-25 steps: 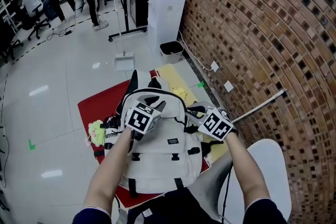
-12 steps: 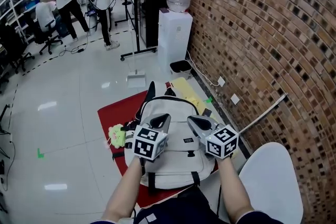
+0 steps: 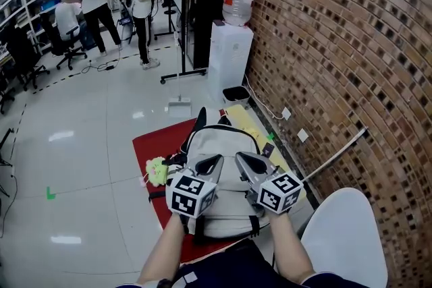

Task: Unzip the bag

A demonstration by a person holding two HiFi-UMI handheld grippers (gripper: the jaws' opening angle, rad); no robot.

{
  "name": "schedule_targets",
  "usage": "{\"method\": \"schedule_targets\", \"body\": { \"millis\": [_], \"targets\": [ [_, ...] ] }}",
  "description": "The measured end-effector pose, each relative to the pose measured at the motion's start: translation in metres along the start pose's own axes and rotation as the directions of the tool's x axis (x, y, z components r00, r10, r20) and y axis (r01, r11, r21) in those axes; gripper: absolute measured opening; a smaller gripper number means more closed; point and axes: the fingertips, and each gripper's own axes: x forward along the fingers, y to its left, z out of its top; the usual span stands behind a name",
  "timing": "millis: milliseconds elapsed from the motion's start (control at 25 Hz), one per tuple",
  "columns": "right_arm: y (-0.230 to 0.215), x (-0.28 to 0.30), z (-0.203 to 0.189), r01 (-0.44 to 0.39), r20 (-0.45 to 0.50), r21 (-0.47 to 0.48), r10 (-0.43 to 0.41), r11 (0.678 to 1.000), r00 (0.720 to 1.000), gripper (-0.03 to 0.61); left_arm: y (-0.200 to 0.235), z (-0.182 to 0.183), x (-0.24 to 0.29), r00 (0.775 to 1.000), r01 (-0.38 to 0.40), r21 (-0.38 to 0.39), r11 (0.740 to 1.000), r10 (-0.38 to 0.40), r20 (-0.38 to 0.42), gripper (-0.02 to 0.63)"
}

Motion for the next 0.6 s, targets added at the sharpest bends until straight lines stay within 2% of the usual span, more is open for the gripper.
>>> {"method": "schedule_targets", "body": {
  "millis": [440, 600],
  "targets": [
    [0.020, -0.004, 0.008, -0.003, 0.022, -0.025, 0.004, 1.000, 1.000, 0.005, -0.006, 0.003, -0.017, 1.000, 0.006, 0.004, 1.000, -0.006, 0.016, 0.003],
    [0.020, -0.006, 0.010, 0.004, 0.033, -0.033, -0.003, 0.999, 0.999, 0.005, -0.005, 0.004, -0.018, 1.000, -0.001, 0.029, 1.000, 0.000, 0.029, 0.003]
  ]
}}
